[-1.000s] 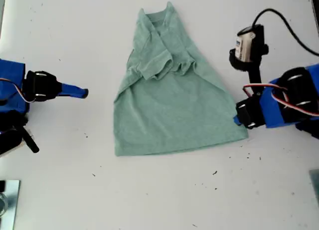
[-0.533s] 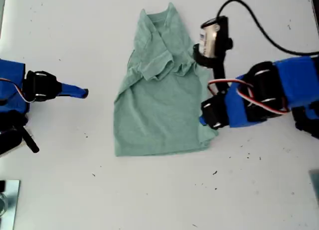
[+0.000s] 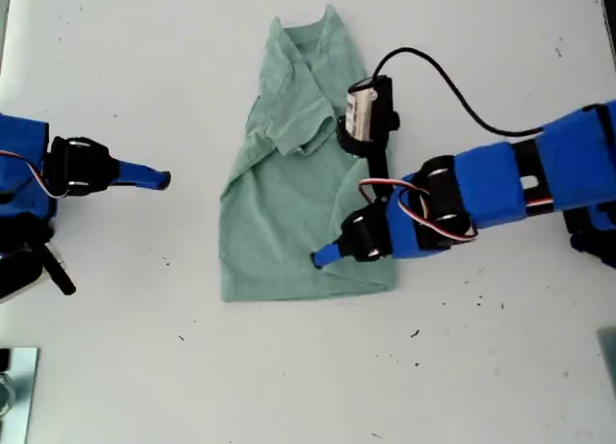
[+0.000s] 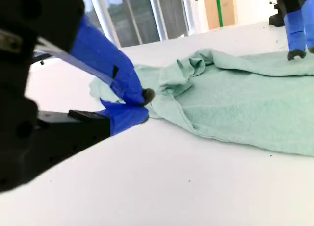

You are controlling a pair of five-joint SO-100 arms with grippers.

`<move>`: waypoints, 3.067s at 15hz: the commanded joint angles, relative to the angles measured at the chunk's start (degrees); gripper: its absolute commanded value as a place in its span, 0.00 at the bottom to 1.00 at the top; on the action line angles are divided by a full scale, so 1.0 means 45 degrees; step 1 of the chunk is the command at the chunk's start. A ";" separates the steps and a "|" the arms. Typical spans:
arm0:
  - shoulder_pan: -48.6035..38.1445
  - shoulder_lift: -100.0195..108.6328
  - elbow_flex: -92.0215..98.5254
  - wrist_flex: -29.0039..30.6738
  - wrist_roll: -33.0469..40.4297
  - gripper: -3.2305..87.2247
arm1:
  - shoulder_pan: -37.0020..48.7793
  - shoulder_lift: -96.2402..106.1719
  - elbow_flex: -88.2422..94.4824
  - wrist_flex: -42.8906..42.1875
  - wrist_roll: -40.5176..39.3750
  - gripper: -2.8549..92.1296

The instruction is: Fold t shirt

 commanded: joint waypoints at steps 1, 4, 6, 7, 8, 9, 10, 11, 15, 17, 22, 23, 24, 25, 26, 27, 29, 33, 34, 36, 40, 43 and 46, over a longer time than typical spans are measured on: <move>0.0195 0.0098 0.0176 -0.0137 0.0117 0.03 | -0.0195 0.2207 -0.2109 0.2871 -0.0391 0.33; 0.0156 0.0156 0.0176 -0.0098 0.0117 0.03 | 0.1133 0.6074 -0.0254 0.6094 -0.1758 0.09; 0.0176 0.0156 0.0176 -0.0098 0.0117 0.03 | 0.2285 1.0215 0.5410 0.4824 -0.2344 0.06; 0.0215 0.0156 0.0176 -0.0098 0.0098 0.03 | 0.2695 1.2129 0.8359 0.3691 -0.2520 0.06; 0.0195 0.0156 0.0176 -0.0098 0.0098 0.03 | 0.2930 1.3574 1.0781 0.2793 -0.2656 0.06; 0.0195 0.0156 0.0176 -0.0098 0.0059 0.03 | 0.3047 1.4551 1.2676 0.1973 -0.2754 0.06; 0.0195 0.0156 0.0176 -0.0098 0.0039 0.03 | 0.3125 1.5234 1.3965 0.1387 -0.2871 0.06; 0.0176 0.0156 0.0176 -0.0098 0.0039 0.03 | 0.3457 1.6055 1.5176 0.1133 -0.2852 0.06; 0.0117 0.0137 0.0195 -0.0098 -0.0078 0.03 | 0.4043 2.4063 1.8164 0.4766 -0.2734 0.06; 0.0430 0.0020 -0.0547 -0.0039 -0.1465 0.03 | 0.3984 2.3809 1.8164 0.4727 -0.2500 0.06; 0.2012 -1.4668 -1.3301 0.4531 -0.2930 0.03 | 0.4023 2.3828 1.8184 0.4727 -0.2520 0.06; 0.2324 -1.7129 -1.5527 0.5273 -0.2617 0.03 | 0.4023 2.3828 1.8184 0.4727 -0.2500 0.06; 0.2559 -1.8691 -1.6895 0.5273 -0.2363 0.04 | 0.4023 2.3828 1.8184 0.4727 -0.2480 0.06; 0.2773 -1.9902 -1.8008 0.5293 -0.2285 0.27 | 0.4023 2.3828 1.8184 0.4727 -0.2461 0.06; 0.2910 -2.0684 -1.8770 0.5293 -0.2187 0.36 | 0.4004 2.3828 1.8184 0.4727 -0.2441 0.06; 0.2969 -2.1270 -1.9102 0.5273 -0.2031 0.37 | 0.3984 2.3828 1.8184 0.4727 -0.2422 0.06; 0.2871 -2.1855 -1.8359 0.4395 -0.1777 0.38 | 0.3965 2.3848 1.8184 0.4727 -0.2441 0.06; 0.2676 -2.4199 -1.6309 0.1074 -0.1797 0.37 | 0.3730 2.3848 1.8184 0.4727 -0.2363 0.06; 0.2598 -2.5410 -1.6172 0.0273 -0.1738 0.34 | 0.3711 2.3848 1.8184 0.4727 -0.2363 0.06; 0.2793 -2.6934 -1.6582 -0.0703 -0.1582 0.04 | 0.3652 2.3867 1.8184 0.4727 -0.2363 0.06; 0.3340 -2.2012 -1.7324 0.1992 -0.2871 0.03 | 0.3613 2.3867 1.8184 0.4727 -0.2344 0.06; 0.2383 -1.9258 -1.7617 0.3340 -0.2324 0.03 | 0.3691 2.3906 1.8184 0.4727 -0.2402 0.06; 0.2363 -2.1035 -1.9102 0.1504 -0.1367 0.03 | 0.3672 2.3906 1.8184 0.4727 -0.2344 0.06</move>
